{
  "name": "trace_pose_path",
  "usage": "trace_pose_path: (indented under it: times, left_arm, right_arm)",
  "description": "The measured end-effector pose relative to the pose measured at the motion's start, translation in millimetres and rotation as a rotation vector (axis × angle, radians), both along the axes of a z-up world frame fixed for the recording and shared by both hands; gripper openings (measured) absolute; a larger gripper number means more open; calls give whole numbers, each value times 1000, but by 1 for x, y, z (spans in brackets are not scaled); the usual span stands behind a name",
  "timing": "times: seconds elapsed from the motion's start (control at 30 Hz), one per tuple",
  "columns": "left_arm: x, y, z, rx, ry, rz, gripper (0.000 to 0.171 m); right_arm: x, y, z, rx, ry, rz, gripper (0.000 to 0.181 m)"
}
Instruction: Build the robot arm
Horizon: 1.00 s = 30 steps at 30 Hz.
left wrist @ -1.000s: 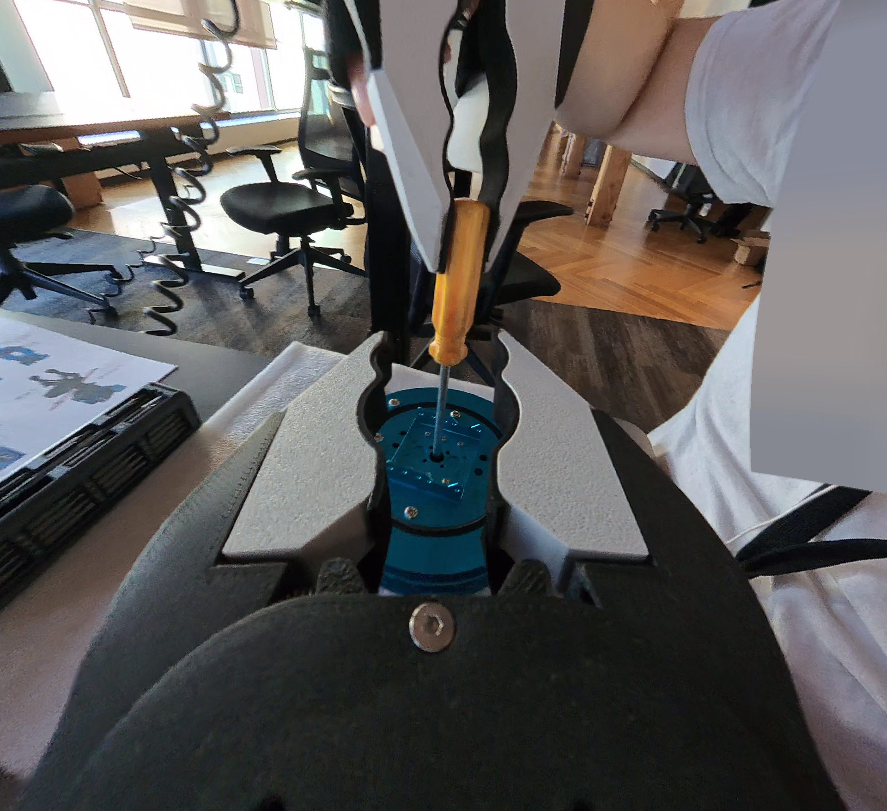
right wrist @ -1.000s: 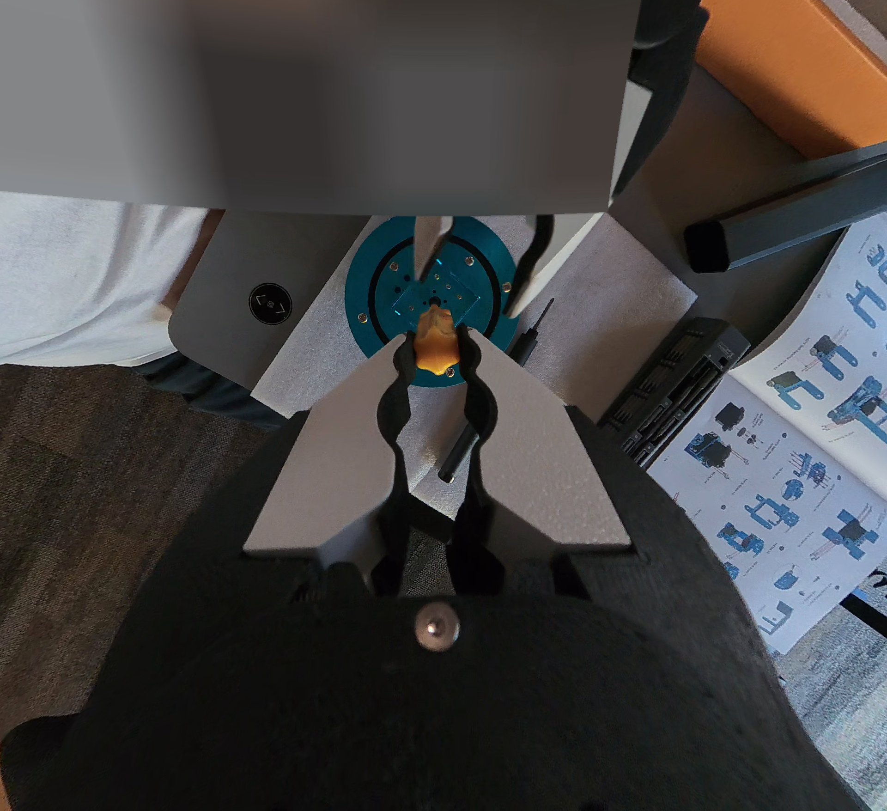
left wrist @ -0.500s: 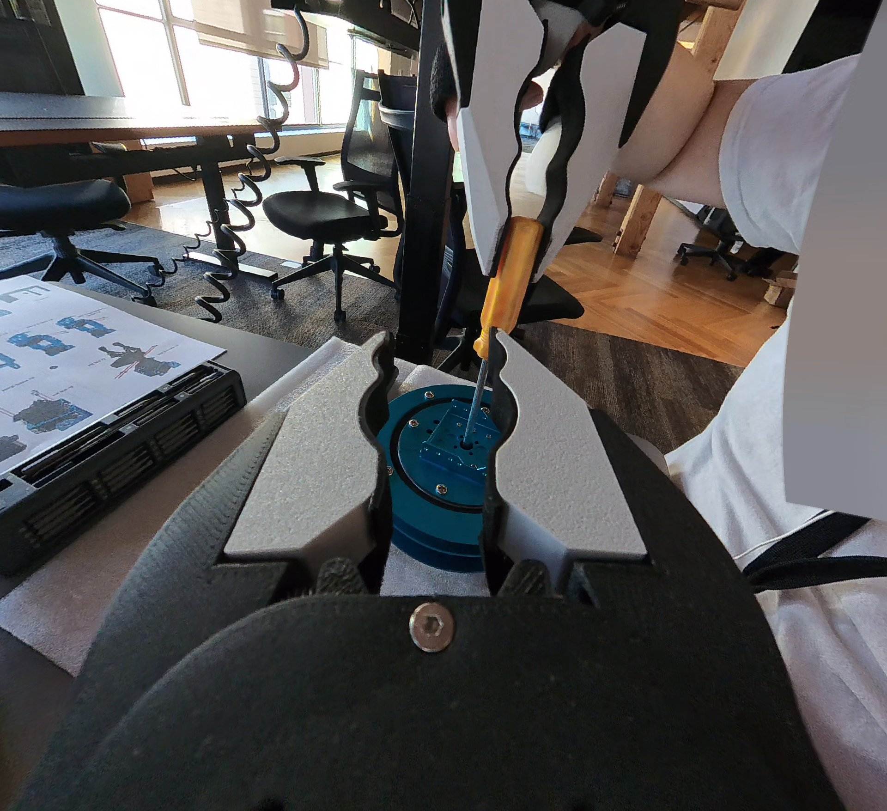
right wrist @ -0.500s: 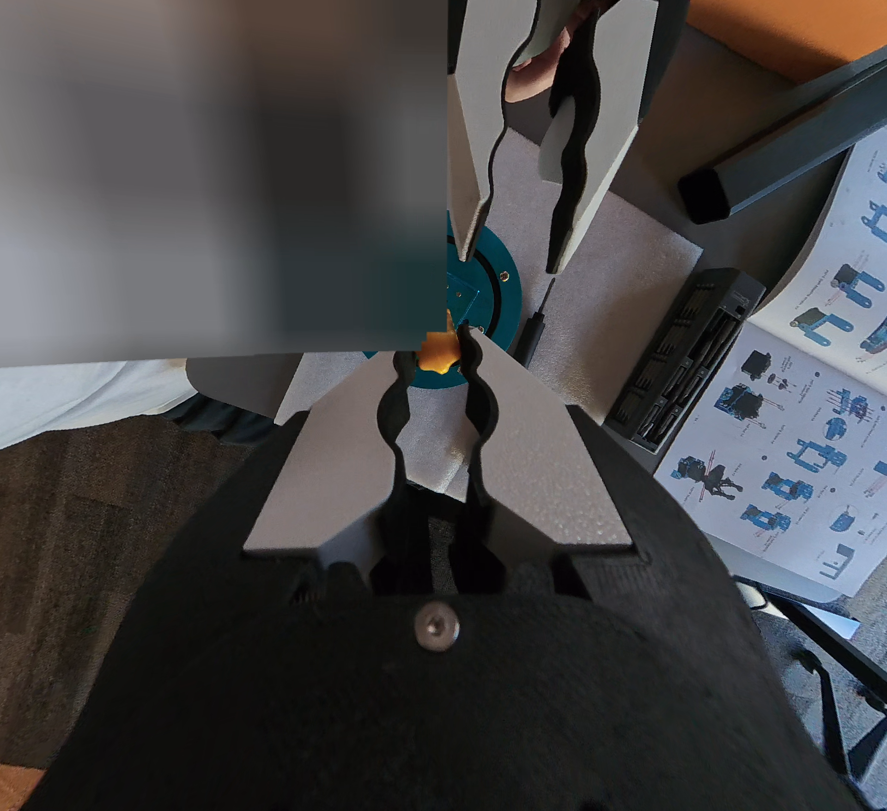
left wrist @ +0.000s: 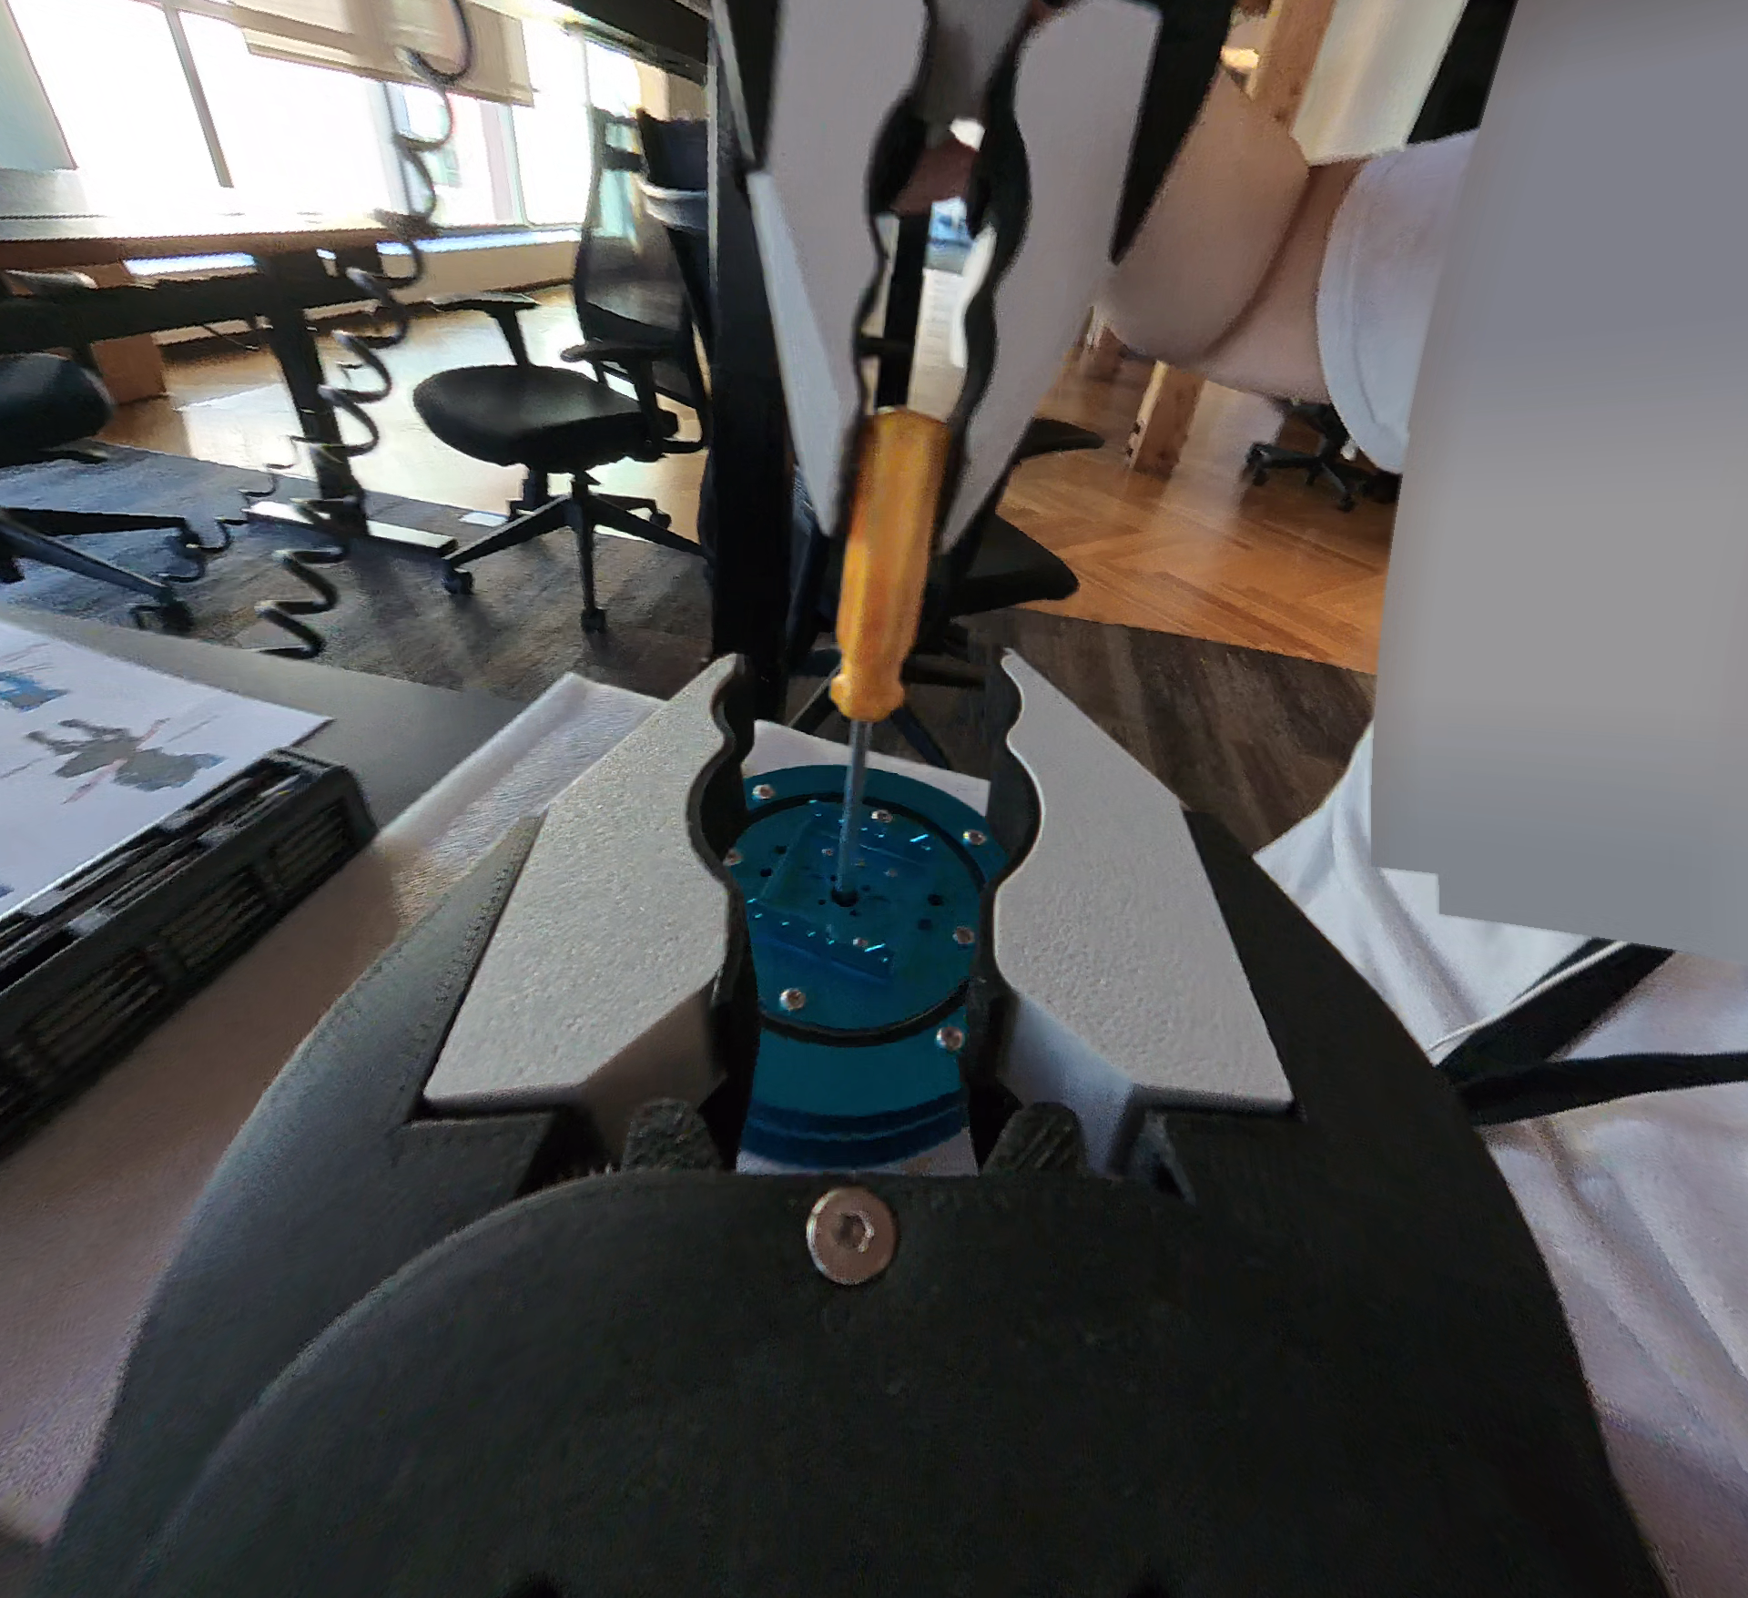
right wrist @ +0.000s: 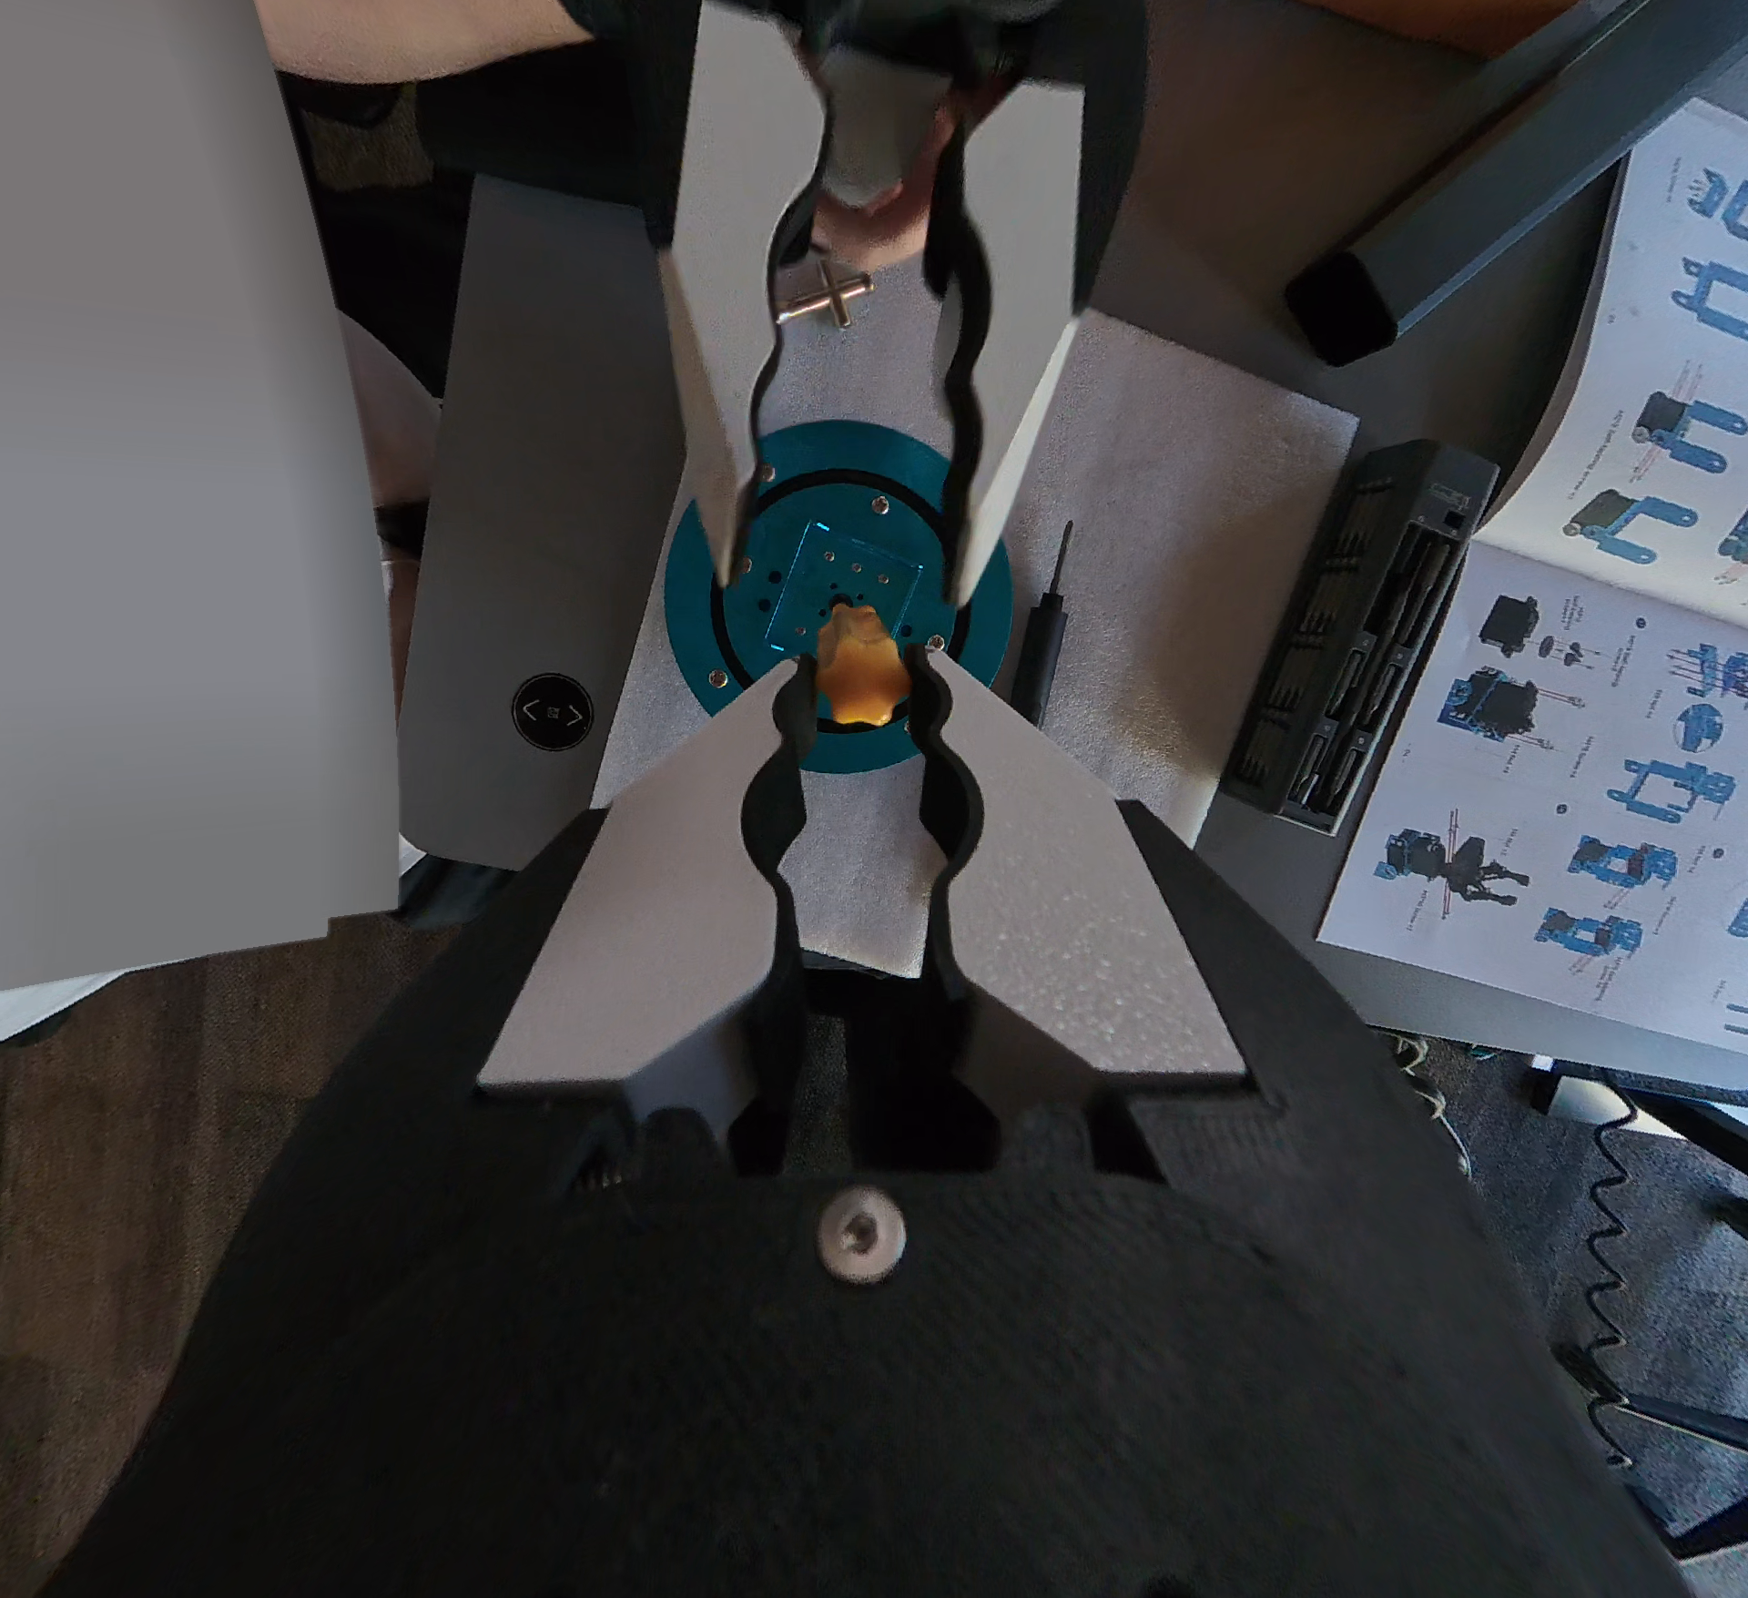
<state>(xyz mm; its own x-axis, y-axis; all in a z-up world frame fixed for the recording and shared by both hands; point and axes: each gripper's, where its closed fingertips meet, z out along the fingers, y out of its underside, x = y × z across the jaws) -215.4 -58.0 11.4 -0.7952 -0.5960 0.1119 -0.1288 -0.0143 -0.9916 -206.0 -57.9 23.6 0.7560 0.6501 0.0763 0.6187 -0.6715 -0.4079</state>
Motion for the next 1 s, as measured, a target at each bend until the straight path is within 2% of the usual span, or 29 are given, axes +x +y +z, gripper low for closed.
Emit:
trace_pose_path:
  times: [0.1, 0.2, 0.27, 0.33, 0.43, 0.53, 0.6, 0.67, 0.73, 0.8, 0.9, 1.0]
  left_arm:
    - [7, -25, -13, 79, 8, -40, 45]
    - [20, -28, -11, 134, -38, 10, 21]
    - [22, -23, 3, 136, -86, 33, 17]
    - [20, -16, 27, 75, -134, 48, 17]
    - [16, -9, 52, 12, -108, 44, 16]
    - [19, 14, 54, 57, -7, 150, 17]
    - [22, 41, 33, 111, 161, 257, 17]
    - [27, 75, 2, 109, 355, 395, 17]
    - [33, 94, -31, -12, 568, 452, 17]
    - [42, 103, -64, -141, 767, 451, 17]
    - [54, 115, -104, -235, 950, 464, 17]
    - [62, 122, -126, -246, 1006, 499, 17]
  right_arm:
    - [-1, 1, 0, -2, 2, 15, 18]
    - [-2, 1, 2, -29, -20, 46, 18]
    - [-5, 8, 18, 4, -10, 67, 18]
    - [-7, 14, 40, 45, 33, 88, 17]
    - [-1, 16, 62, 67, 44, 84, 19]
    - [13, 16, 71, 182, 80, 40, 34]
    - [30, 7, 65, 274, 152, -46, 43]
    - [51, -3, 50, 404, 260, -179, 43]
    - [58, -19, 24, 482, 474, -287, 41]
    - [57, -33, -6, 474, 741, -403, 41]
    - [55, -44, -35, 528, 1090, -521, 34]
    - [61, -47, -56, 654, 1191, -591, 36]
